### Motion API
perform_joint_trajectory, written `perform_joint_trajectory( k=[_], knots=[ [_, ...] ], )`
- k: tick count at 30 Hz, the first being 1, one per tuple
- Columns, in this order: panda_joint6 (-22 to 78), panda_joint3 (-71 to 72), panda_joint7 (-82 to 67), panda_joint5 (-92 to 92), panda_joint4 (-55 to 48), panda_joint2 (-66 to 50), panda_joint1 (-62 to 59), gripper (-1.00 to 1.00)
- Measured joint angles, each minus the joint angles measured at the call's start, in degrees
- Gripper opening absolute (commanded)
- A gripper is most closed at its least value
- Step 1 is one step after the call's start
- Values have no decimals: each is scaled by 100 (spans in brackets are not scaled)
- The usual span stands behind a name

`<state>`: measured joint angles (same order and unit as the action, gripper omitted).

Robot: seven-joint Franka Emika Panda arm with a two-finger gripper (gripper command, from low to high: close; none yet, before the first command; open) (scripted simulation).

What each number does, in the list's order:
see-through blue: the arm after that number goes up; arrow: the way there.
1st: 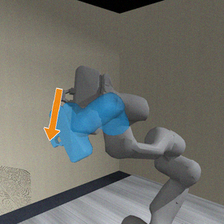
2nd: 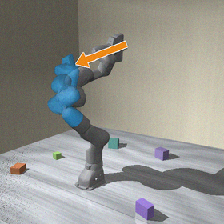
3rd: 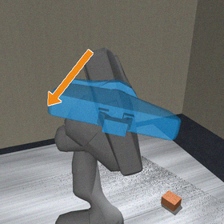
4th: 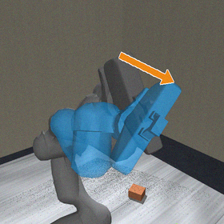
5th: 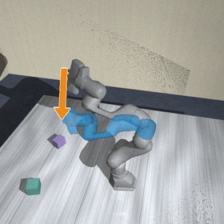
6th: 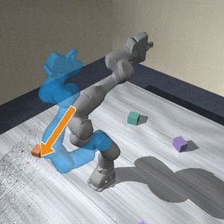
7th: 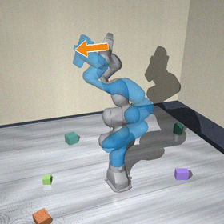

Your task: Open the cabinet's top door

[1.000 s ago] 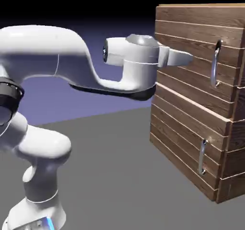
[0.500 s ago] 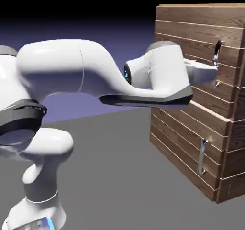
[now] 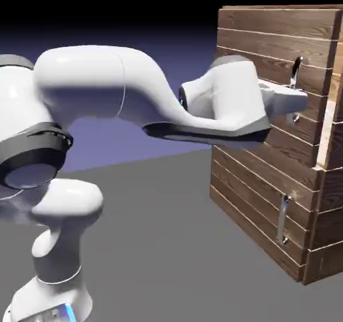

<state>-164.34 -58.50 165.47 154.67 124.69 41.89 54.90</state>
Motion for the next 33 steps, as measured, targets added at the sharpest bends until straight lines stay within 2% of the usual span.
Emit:
perform_joint_trajectory(
  k=[9, 21, 33],
  knots=[
    [465, 1609, -1, -811, 1085, 67, -1869, -100],
    [598, 3924, 22, -2149, 2186, 512, -4360, -100],
    [-121, 6116, 11, -3703, 2845, 1399, -6851, -100]
  ],
)
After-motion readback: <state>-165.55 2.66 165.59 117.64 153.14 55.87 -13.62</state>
